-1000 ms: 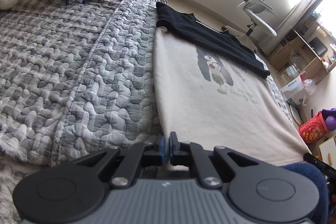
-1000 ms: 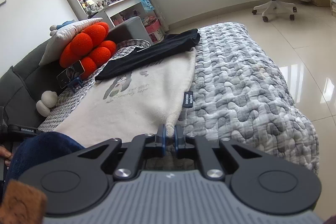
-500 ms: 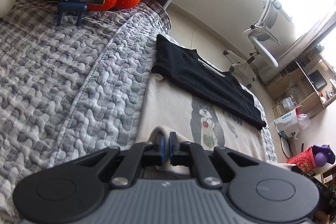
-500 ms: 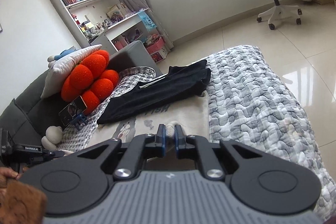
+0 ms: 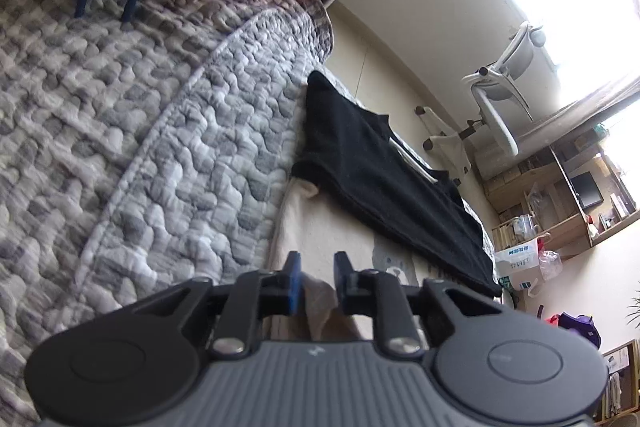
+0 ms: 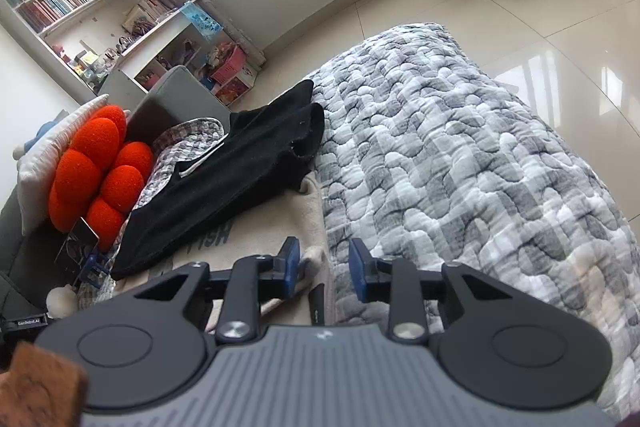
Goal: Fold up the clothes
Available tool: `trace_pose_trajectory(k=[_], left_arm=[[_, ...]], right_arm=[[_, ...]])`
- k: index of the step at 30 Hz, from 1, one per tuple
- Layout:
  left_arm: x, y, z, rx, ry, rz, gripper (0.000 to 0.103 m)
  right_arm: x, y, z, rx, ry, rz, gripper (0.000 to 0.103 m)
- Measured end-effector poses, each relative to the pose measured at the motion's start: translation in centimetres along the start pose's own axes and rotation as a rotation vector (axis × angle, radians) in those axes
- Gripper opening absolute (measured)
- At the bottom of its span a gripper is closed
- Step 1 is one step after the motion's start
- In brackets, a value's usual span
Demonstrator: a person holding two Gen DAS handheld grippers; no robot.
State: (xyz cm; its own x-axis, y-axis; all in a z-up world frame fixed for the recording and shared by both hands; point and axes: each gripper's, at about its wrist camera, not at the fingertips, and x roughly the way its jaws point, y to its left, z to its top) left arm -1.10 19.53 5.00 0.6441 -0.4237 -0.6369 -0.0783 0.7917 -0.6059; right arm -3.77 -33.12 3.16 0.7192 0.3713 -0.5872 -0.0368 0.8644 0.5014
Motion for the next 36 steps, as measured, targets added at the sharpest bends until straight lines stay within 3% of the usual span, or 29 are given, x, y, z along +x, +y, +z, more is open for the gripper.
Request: trace_pose_trajectory(k=[1, 5, 10, 12, 16, 18, 21, 23, 24, 28, 33, 36], left_arm=[[-0.5, 0.3, 0.1, 0.009, -0.015, 0.008, 0.035], [-2.1, 0.7, 0.0, 0.082, -0.052, 0.032, 0.036], [-3.5, -1.0, -2.4, 0.336, -0.050, -0.019, 0.040], [-3.4, -1.6, -3.4, 0.410, -0.031, -0.038, 0.046], [-2.3, -2.4, -4.1, 0.452, -0.020, -0.068, 0.069], [-1.0, -3.1, -4.2, 0.464, -0.020, -0.042, 0.069], [0.8, -3.9, -4.0, 0.487, -0.040, 0.005, 0.064], [2.3, -4.1, -3.7, 0.483, 0.015, 0.048, 0.005], [2.9, -4.0, -3.5, 0.475, 0.045, 0.073, 0.006], [2.4, -3.6, -2.2, 0.385, 0.027, 0.074, 0.005], [1.5, -2.1, -0.4, 0.146, 0.038, 0.069, 0.005], [1.6, -1.1, 0.1, 0.013, 0.062, 0.069, 0.006]], right_arm=[[-0.2, 0.2, -0.1, -0.039, 0.000, -0.002, 0.045], [-1.2, 1.1, -0.4, -0.197, -0.001, -0.009, 0.048], [-2.3, 2.2, -0.8, -0.393, -0.002, -0.018, 0.048], [-2.8, 2.6, -1.0, -0.472, -0.003, -0.022, 0.048], [-2.4, 3.5, -1.1, -0.592, 0.010, -0.021, 0.049], [-1.1, 3.9, -0.7, -0.590, 0.017, -0.010, 0.049], [0.7, 3.9, 0.1, -0.558, 0.038, 0.019, 0.049], [1.8, 3.8, 0.3, -0.550, 0.050, 0.013, 0.041], [2.1, 3.9, 0.3, -0.547, 0.043, 0.004, 0.011], [1.2, 4.1, 0.3, -0.518, -0.037, -0.007, 0.009], [-0.2, 3.8, 0.6, -0.445, -0.142, -0.007, 0.009], [0.1, 3.2, 1.1, -0.366, -0.155, -0.001, 0.008]])
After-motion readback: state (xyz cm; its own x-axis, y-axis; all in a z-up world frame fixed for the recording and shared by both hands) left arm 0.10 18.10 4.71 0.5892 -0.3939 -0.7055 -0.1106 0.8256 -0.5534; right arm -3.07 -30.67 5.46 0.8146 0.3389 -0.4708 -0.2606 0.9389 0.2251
